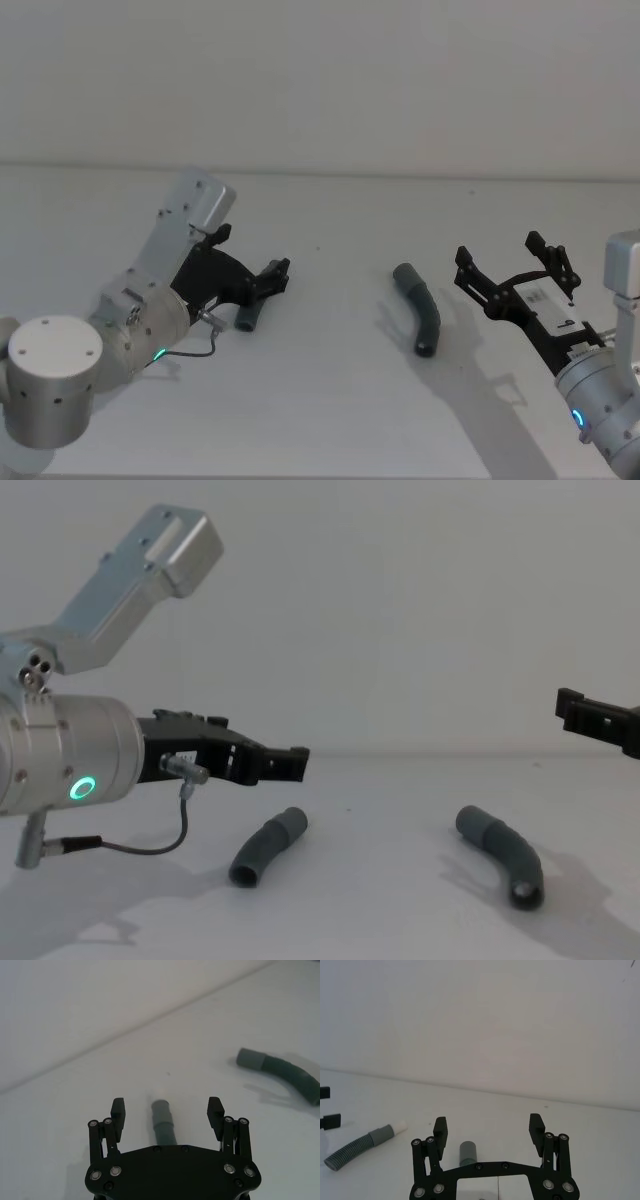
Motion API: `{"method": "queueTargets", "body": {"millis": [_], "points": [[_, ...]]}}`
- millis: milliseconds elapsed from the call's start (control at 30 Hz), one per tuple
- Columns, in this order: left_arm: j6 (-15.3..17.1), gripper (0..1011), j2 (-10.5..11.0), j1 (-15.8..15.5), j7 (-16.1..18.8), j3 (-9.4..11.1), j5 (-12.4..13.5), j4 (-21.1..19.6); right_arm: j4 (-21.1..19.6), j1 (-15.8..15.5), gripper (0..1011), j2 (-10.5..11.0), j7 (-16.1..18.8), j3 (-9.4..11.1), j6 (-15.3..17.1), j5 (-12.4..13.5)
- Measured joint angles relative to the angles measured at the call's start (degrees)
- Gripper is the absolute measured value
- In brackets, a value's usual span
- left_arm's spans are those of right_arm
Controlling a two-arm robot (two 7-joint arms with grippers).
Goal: Use both hands to pick up one end of the pipe from the table, align the ends, and insert them.
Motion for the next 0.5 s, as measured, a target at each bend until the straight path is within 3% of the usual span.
{"method": "queueTargets", "body": {"millis": [233, 500], "points": [[6.0, 1000, 0.2, -2.3, -2.8, 0.7, -1.1, 0.4, 0.0, 0.0, 1001, 0.0, 0.0, 0.0, 0.0, 0.0], [10.8, 1000, 0.5, -4.5, -5.2, 1.0, -1.9, 1.6, 0.0, 0.0, 1001, 0.0, 0.0, 0.0, 0.0, 0.0]]}}
